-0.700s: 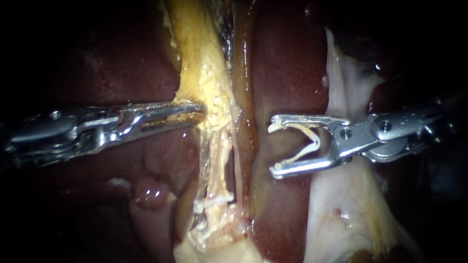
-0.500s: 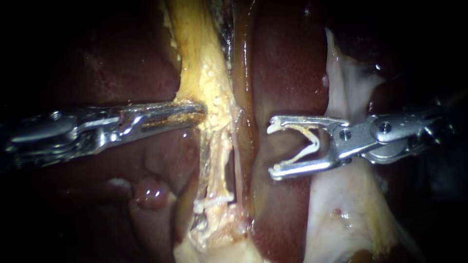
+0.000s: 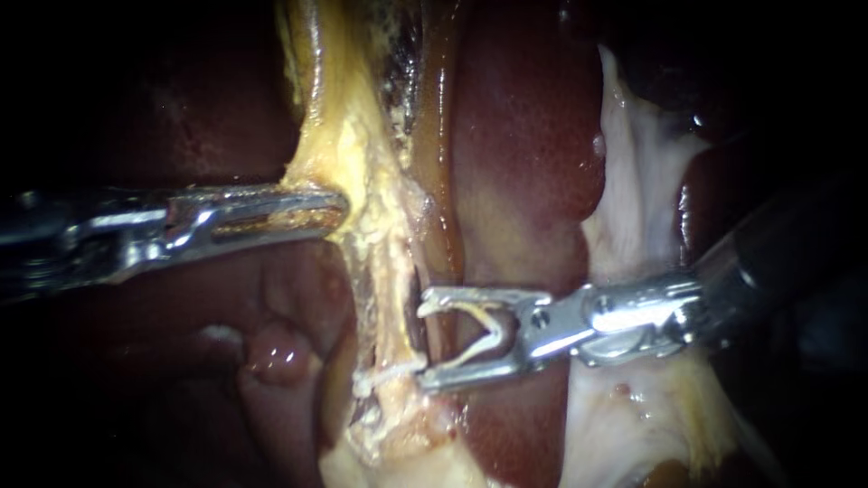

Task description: Clipping second clip left tube

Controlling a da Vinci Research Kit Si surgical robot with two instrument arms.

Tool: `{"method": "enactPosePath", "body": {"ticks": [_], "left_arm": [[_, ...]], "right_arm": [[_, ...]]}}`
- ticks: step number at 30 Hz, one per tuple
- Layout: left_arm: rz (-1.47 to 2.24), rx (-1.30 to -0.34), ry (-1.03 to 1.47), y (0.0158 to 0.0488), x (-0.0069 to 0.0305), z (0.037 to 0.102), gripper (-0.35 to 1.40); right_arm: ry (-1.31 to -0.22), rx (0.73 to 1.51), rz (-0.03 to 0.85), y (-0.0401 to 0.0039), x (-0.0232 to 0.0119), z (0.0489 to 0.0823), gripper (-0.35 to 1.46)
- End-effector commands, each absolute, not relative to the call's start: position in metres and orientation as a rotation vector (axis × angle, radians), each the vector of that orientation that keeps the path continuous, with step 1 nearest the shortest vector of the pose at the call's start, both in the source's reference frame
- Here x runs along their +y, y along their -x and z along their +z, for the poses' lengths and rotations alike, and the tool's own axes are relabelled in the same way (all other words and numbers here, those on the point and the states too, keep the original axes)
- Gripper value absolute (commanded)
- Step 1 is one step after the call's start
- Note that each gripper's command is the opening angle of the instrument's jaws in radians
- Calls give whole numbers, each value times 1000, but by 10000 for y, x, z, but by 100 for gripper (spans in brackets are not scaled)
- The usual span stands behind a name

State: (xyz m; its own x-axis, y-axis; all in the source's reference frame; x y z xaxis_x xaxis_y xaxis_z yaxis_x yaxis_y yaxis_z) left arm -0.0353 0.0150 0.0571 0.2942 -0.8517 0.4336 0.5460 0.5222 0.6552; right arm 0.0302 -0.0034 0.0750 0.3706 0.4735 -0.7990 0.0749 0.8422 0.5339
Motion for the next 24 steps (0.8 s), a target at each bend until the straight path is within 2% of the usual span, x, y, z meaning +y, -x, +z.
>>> {"method": "enactPosePath", "body": {"ticks": [1, 11, 18, 24], "left_arm": [[-968, -844, -421, 353, 149, 569, -35], [-965, -847, -416, 355, 147, 565, -35], [-965, -847, -416, 355, 147, 565, -35], [-965, -847, -416, 356, 147, 565, -35]], "right_arm": [[-542, 1173, 275, -303, -34, 754, 59], [-599, 1177, 266, -325, -40, 768, 59], [-706, 1291, 255, -339, -45, 739, 57], [-754, 1323, 235, -352, -45, 728, 51]]}}
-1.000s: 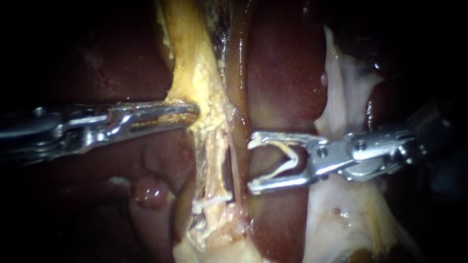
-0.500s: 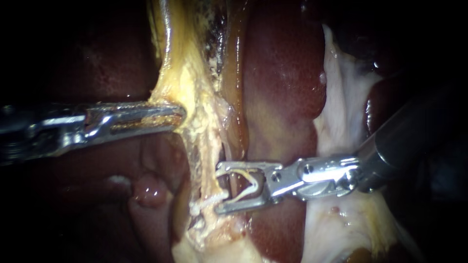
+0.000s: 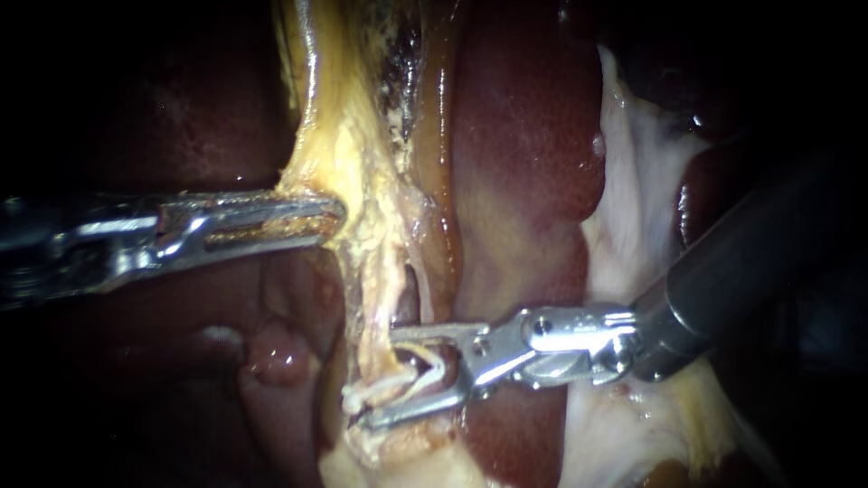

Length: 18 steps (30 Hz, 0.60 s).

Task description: Clipping second clip left tube

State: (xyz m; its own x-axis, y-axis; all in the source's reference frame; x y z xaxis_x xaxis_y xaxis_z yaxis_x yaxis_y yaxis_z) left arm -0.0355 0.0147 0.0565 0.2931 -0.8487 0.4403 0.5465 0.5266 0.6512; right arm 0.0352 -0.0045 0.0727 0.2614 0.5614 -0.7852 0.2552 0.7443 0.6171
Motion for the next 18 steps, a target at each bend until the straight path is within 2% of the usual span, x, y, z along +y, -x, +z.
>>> {"method": "enactPosePath", "body": {"ticks": [1, 13, 18], "left_arm": [[-966, -847, -416, 356, 147, 565, -35], [-967, -847, -414, 359, 146, 566, -35], [-968, -847, -412, 361, 145, 566, -35]], "right_arm": [[-750, 1323, 235, -354, -45, 729, 51], [-765, 1304, 278, -374, -47, 756, 48], [-779, 1296, 298, -378, -48, 758, 48]]}}
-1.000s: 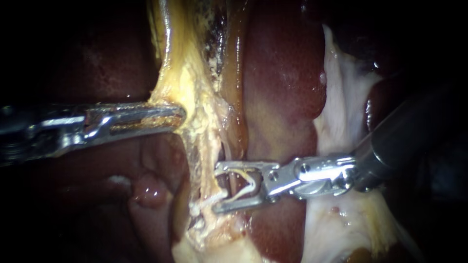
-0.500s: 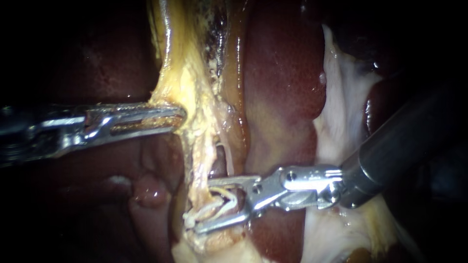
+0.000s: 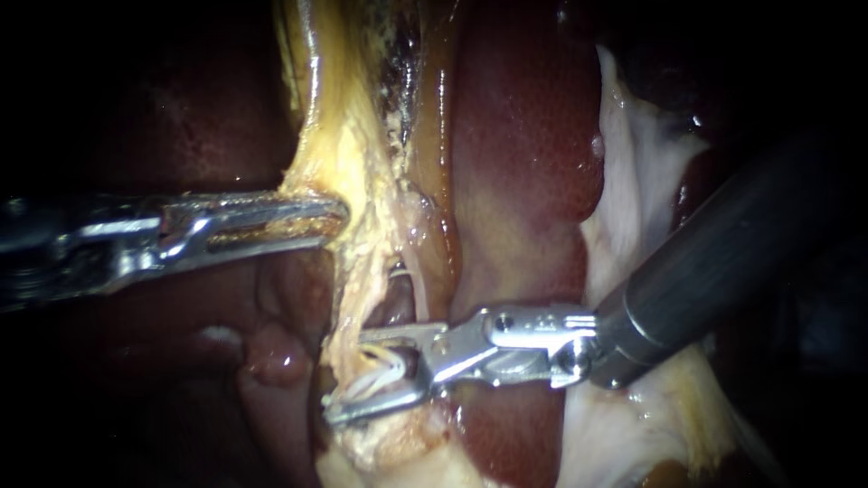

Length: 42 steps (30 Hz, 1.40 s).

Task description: Clipping second clip left tube

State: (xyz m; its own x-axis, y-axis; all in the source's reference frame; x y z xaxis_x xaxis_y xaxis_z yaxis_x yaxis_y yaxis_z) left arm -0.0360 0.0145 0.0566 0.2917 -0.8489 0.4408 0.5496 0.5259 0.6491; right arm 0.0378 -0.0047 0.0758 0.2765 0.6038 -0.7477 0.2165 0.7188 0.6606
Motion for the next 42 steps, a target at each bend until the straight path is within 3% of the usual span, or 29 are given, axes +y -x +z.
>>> {"method": "enactPosePath", "body": {"ticks": [1, 12, 23, 25, 26, 28, 29, 42], "left_arm": [[-968, -847, -412, 361, 145, 566, -35], [-969, -846, -411, 363, 144, 566, -35], [-970, -846, -410, 364, 143, 565, -35], [-970, -846, -410, 364, 143, 565, -35], [-970, -846, -410, 364, 143, 565, -35], [-970, -846, -410, 363, 143, 564, -35], [-970, -846, -410, 363, 143, 564, -35], [-969, -846, -411, 363, 143, 564, -35]], "right_arm": [[-785, 1294, 302, -379, -47, 758, 48], [-889, 1285, 332, -382, -46, 761, 43], [-907, 1273, 353, -382, -46, 769, 43], [-908, 1273, 352, -380, -46, 769, 34], [-909, 1273, 351, -379, -47, 768, 19], [-898, 1271, 359, -373, -46, 768, -30], [-877, 1262, 375, -372, -45, 768, -35], [-882, 1218, 400, -370, -40, 775, -35]]}}
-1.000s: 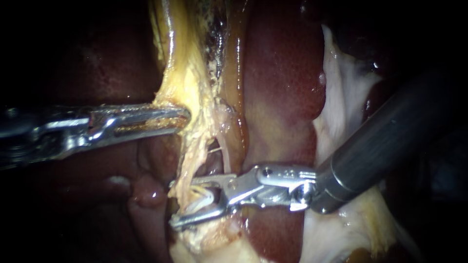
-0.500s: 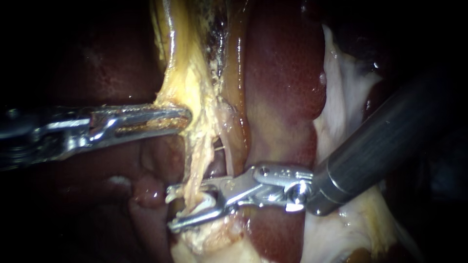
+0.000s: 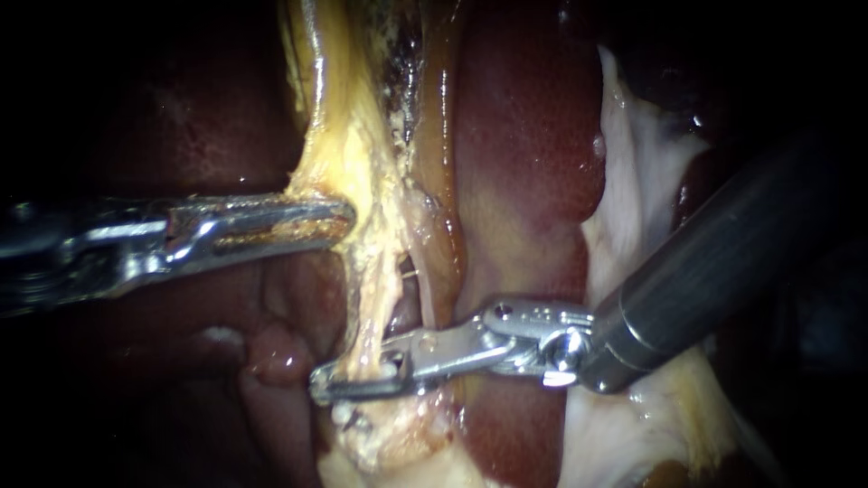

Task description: Clipping second clip left tube

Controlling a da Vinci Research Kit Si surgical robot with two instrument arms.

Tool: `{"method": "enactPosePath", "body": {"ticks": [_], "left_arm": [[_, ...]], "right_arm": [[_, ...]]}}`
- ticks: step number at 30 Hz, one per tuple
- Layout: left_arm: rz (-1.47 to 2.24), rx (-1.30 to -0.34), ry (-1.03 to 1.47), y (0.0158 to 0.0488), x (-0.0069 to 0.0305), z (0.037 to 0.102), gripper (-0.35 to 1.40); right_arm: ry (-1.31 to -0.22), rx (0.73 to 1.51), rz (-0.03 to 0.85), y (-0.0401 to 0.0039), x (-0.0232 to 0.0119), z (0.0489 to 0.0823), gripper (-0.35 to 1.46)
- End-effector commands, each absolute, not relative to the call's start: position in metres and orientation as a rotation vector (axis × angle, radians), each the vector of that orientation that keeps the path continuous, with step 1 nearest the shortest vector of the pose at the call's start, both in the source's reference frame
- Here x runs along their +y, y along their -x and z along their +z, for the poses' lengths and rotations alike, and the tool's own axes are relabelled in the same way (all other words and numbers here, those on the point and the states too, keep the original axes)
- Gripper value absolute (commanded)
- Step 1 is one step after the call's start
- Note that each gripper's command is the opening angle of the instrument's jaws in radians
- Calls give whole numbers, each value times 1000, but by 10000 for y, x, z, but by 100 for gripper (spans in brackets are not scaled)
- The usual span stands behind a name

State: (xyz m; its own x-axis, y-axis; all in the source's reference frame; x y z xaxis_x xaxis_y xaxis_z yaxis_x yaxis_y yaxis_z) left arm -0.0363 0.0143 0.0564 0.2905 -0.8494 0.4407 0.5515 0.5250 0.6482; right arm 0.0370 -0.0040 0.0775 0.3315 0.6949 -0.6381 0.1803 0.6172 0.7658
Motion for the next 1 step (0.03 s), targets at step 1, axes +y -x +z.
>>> {"method": "enactPosePath", "body": {"ticks": [1], "left_arm": [[-969, -846, -411, 363, 144, 564, -35]], "right_arm": [[-883, 1218, 400, -370, -40, 775, -35]]}}
